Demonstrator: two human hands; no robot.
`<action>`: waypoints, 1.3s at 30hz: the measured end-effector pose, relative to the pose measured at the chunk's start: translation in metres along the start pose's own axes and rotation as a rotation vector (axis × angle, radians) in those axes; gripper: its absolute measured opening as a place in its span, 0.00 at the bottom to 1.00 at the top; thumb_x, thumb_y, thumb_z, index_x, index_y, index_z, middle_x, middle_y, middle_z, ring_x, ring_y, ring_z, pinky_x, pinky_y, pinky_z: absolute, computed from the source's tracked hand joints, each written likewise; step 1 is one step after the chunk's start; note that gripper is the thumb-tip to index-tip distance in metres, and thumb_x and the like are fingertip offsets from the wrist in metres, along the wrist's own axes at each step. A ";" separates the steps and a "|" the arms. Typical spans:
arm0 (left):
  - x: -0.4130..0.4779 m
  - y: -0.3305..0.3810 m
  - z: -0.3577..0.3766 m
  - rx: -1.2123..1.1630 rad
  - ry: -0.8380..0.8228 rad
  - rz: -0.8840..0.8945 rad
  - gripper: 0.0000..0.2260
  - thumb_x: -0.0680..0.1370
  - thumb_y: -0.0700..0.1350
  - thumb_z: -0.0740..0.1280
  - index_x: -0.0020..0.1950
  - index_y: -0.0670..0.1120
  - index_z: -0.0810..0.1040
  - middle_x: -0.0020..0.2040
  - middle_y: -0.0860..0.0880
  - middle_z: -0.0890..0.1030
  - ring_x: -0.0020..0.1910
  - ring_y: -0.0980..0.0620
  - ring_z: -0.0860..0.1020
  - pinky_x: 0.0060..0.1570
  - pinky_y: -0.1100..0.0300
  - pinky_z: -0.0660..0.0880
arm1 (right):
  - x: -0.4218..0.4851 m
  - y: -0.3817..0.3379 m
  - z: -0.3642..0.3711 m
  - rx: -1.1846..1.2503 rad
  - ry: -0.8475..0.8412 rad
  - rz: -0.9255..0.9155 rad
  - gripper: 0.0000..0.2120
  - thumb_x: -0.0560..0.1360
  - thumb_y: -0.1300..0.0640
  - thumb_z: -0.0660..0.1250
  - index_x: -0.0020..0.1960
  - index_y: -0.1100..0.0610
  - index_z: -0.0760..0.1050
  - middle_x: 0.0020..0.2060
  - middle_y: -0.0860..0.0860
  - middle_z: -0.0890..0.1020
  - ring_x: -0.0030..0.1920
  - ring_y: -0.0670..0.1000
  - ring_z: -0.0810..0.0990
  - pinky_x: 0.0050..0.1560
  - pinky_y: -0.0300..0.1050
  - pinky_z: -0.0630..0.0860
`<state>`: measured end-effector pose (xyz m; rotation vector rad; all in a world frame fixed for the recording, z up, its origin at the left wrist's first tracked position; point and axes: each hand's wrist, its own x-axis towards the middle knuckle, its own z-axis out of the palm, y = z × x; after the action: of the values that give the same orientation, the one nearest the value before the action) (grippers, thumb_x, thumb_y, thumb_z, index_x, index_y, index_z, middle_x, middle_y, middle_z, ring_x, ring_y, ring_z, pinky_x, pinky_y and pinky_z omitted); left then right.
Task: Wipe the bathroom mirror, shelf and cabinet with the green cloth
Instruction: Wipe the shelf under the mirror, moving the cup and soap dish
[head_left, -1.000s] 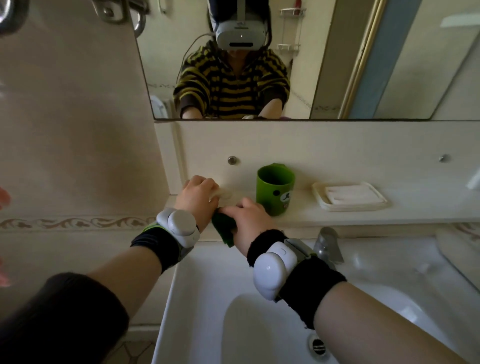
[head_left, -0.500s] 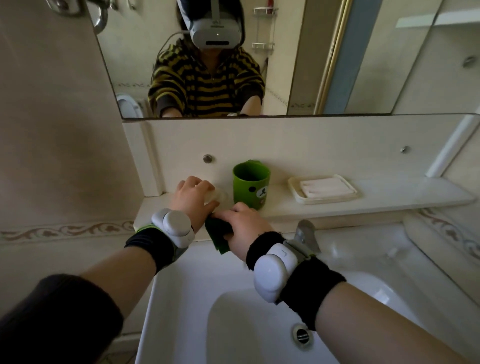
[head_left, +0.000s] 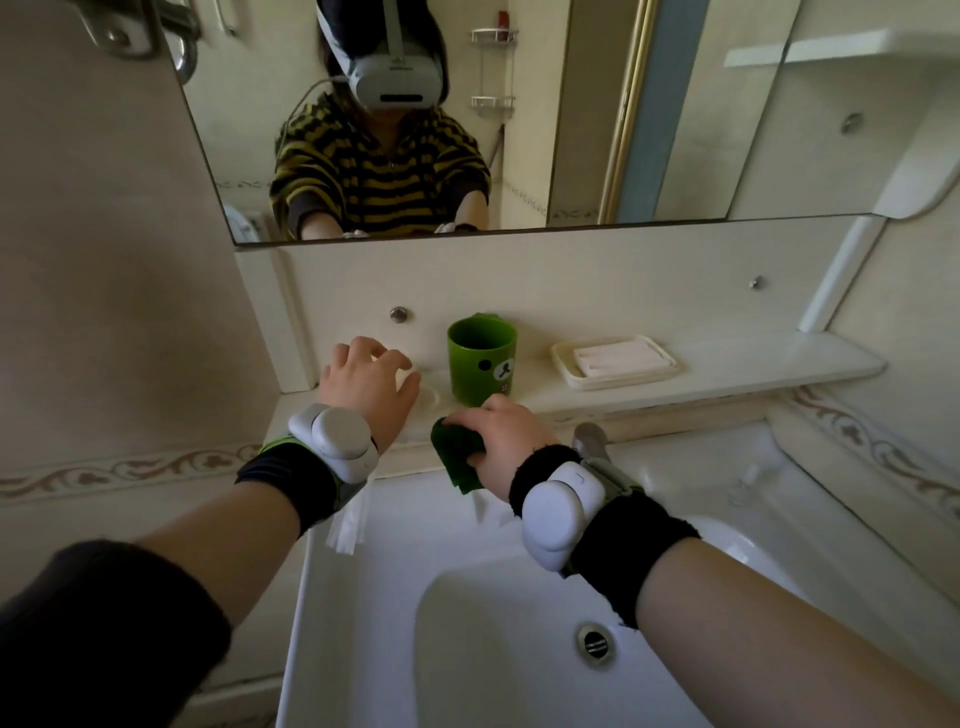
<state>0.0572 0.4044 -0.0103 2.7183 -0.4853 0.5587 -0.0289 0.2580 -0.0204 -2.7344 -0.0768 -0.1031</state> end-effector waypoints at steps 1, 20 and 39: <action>-0.001 0.004 -0.003 -0.011 0.026 0.021 0.14 0.79 0.54 0.59 0.59 0.51 0.78 0.62 0.47 0.71 0.61 0.44 0.65 0.59 0.53 0.63 | -0.003 -0.001 -0.002 -0.003 0.006 0.004 0.22 0.74 0.61 0.62 0.66 0.45 0.68 0.56 0.54 0.70 0.56 0.58 0.71 0.59 0.54 0.71; -0.014 0.118 -0.020 -0.103 0.083 0.279 0.13 0.80 0.51 0.59 0.61 0.49 0.75 0.62 0.48 0.70 0.61 0.44 0.65 0.59 0.54 0.60 | -0.073 0.063 -0.088 -0.077 0.182 0.227 0.25 0.73 0.63 0.63 0.67 0.45 0.69 0.59 0.54 0.69 0.59 0.58 0.71 0.61 0.49 0.70; 0.032 0.300 0.060 -0.240 -0.064 0.223 0.13 0.80 0.49 0.59 0.62 0.49 0.73 0.64 0.49 0.68 0.64 0.49 0.64 0.59 0.57 0.66 | -0.081 0.268 -0.193 -0.113 0.324 0.295 0.22 0.75 0.62 0.61 0.66 0.46 0.69 0.58 0.53 0.69 0.59 0.57 0.70 0.59 0.49 0.71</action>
<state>-0.0119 0.1060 0.0234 2.4754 -0.8237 0.4374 -0.1030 -0.0668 0.0447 -2.7657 0.4331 -0.4744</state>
